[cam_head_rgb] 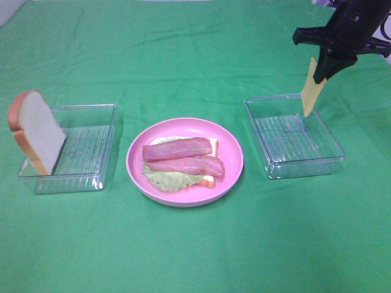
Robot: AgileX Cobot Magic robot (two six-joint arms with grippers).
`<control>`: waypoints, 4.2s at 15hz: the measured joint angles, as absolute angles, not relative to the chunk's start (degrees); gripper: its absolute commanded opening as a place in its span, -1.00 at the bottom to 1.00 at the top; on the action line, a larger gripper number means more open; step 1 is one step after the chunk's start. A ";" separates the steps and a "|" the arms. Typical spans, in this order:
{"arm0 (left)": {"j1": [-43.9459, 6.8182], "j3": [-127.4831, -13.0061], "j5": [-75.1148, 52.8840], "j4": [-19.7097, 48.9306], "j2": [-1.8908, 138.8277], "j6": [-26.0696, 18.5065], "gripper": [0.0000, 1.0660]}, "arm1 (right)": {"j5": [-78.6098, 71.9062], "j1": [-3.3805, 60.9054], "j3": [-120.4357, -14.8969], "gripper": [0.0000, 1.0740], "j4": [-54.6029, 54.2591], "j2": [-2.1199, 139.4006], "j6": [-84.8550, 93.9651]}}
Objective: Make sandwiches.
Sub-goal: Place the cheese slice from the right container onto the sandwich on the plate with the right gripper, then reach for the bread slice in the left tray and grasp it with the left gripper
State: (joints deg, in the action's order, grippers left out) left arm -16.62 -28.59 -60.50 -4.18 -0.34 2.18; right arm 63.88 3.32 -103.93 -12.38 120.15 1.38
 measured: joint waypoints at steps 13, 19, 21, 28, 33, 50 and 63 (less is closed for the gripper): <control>-16.62 -28.59 -60.50 -4.18 -0.34 2.18 0.57 | 46.58 20.05 -79.24 -1.00 -42.91 106.91 12.32; -16.62 -28.59 -60.50 -4.18 -0.34 2.18 0.57 | 40.74 26.07 -79.07 -1.00 -63.60 114.88 21.94; -16.62 -28.59 -60.50 -4.18 -0.34 2.18 0.57 | 40.74 26.07 -79.07 -1.00 -67.04 117.00 24.41; -16.62 -28.59 -60.50 -4.18 -0.34 2.18 0.57 | 40.45 26.07 -79.07 -1.00 -57.01 120.55 20.34; -16.62 -28.59 -60.50 -4.18 -0.34 2.18 0.57 | 39.19 26.07 -79.07 -1.00 -40.22 120.55 8.08; -16.62 -28.59 -60.50 -4.18 -0.34 2.18 0.57 | 53.23 26.07 -79.07 0.48 -21.03 99.64 6.88; -16.62 -28.59 -60.50 -4.18 -0.34 2.18 0.57 | 64.11 26.07 -38.16 0.48 -10.43 38.22 2.86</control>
